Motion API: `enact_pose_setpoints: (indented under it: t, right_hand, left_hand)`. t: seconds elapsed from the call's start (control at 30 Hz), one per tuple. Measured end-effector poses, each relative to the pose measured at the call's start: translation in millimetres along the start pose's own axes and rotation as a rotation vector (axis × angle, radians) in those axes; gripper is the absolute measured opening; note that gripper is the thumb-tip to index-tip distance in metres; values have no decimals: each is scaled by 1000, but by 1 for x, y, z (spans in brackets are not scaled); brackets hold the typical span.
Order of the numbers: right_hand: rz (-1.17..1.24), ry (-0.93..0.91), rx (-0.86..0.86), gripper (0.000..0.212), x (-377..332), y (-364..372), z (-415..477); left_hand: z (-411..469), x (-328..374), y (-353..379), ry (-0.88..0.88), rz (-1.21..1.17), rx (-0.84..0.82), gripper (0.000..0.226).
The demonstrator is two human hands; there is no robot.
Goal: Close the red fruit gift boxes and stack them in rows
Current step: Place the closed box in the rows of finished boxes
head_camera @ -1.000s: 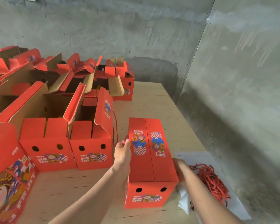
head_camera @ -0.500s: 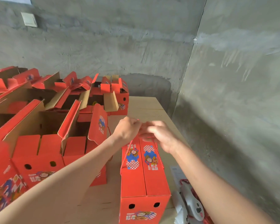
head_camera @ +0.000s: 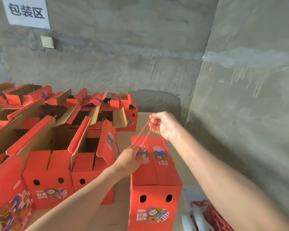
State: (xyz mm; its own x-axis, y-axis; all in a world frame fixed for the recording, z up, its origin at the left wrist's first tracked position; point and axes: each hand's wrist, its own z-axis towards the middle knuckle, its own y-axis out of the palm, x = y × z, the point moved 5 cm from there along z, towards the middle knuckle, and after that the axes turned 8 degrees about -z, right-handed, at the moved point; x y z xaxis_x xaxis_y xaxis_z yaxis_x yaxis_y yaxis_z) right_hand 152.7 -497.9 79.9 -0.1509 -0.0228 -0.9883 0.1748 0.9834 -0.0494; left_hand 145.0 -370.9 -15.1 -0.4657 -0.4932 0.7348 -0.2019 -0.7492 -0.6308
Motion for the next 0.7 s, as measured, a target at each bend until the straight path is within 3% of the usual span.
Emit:
enact_pose_setpoints:
  t: [0.17,0.23,0.33,0.47,0.63,0.7]
  right_hand:
    - [-234,-204,35,22,-48,-1,1]
    - [-285,-220,93,22,-48,-3,6]
    - [-309,-176,168,20,-32,-7,17]
    - [-277,-117,222,13,-2,-3,31]
    - [-382,-118,189,16,37,9,25]
    - [-535,-121,189,12,51,3,15]
  left_hand:
    - [14,6,-17,61,-5,78,44]
    - [15,1,-16,30,13,76,55]
    - [14,-16,-6,-85,5,64,53]
    - [12,-41,14,-232,-7,-62,50]
    - [3,-66,37,-288,-57,-258,76]
    - [-3,-72,48,-272,-99,-332,81]
